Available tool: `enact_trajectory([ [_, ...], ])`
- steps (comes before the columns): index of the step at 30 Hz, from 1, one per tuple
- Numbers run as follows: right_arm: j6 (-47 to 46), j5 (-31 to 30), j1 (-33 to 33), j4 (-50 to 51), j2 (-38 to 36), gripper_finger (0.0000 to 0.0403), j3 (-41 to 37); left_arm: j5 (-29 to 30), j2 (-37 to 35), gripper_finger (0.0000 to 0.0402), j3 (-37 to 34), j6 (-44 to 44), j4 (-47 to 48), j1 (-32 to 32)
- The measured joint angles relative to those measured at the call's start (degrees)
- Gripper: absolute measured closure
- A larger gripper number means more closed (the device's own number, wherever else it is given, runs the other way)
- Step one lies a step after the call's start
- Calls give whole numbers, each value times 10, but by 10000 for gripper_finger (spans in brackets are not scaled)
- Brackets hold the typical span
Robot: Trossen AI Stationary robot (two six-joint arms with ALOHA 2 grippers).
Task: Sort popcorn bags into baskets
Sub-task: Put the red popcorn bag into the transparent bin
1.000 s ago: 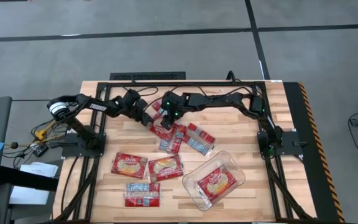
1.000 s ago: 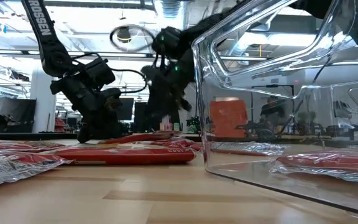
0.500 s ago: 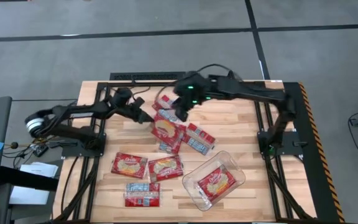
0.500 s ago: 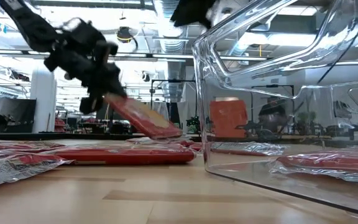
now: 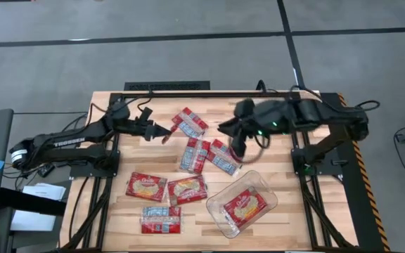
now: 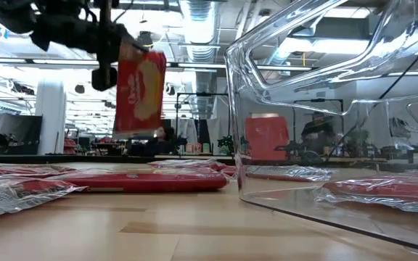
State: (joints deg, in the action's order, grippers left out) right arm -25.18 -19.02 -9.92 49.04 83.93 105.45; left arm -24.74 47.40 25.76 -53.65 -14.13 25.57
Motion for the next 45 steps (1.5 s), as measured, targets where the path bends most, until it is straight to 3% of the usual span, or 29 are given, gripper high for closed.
enact_trajectory([
  [9, -55, -116, -115, 2, -8, 329, 0, 79, -35, 401, 37, -32, -8, -135],
  [19, -110, -170, -198, 0, -12, 329, -1, 277, 35, 401, 163, 5, -9, -333],
  [30, -104, -174, -264, 2, -39, 329, -1, 478, 231, 401, 316, 9, -13, -466],
  [39, -102, -175, -351, 2, -71, 329, -1, 466, 447, 401, 452, -16, -53, -494],
  [45, -102, -224, -402, 2, -74, 329, -1, 461, 579, 401, 562, -17, -53, -491],
])
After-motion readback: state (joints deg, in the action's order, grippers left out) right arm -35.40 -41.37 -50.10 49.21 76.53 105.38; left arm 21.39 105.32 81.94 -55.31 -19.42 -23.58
